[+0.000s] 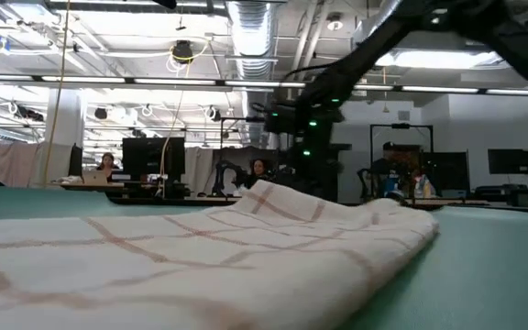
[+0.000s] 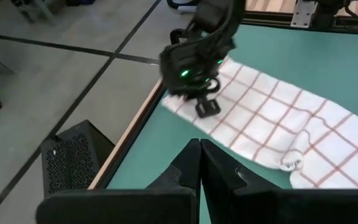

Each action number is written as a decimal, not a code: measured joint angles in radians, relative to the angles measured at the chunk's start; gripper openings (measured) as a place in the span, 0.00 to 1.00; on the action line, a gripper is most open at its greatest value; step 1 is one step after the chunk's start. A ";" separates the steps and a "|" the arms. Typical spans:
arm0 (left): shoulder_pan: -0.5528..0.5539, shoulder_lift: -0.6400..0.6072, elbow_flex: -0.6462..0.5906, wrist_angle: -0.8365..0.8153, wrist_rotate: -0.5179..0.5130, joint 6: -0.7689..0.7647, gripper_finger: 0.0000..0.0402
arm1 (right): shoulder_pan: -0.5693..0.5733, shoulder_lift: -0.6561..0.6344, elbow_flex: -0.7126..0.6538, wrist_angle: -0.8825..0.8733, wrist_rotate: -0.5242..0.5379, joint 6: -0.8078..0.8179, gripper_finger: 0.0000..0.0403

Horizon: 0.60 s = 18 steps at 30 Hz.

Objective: Roll towel
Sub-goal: Roll the white towel

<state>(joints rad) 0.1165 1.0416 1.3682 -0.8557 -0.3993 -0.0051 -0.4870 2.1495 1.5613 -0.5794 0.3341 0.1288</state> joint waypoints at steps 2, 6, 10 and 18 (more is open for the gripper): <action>0.000 0.000 0.000 0.000 0.000 0.000 0.00 | 0.005 0.058 0.125 -0.070 -0.042 -0.061 0.01; 0.000 -0.001 -0.012 0.007 0.003 -0.005 0.00 | 0.046 0.096 0.298 -0.154 -0.054 -0.194 0.01; -0.001 -0.001 -0.065 0.010 0.096 0.013 0.00 | 0.115 -0.004 0.333 -0.174 -0.058 -0.300 0.01; -0.167 -0.020 -0.292 0.097 0.211 -0.013 0.00 | 0.391 -0.322 0.174 -0.385 -0.316 -0.385 0.01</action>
<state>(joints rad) -0.0509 1.0215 1.0764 -0.7588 -0.1881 -0.0180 -0.0957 1.8275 1.7356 -0.9642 0.0186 -0.2565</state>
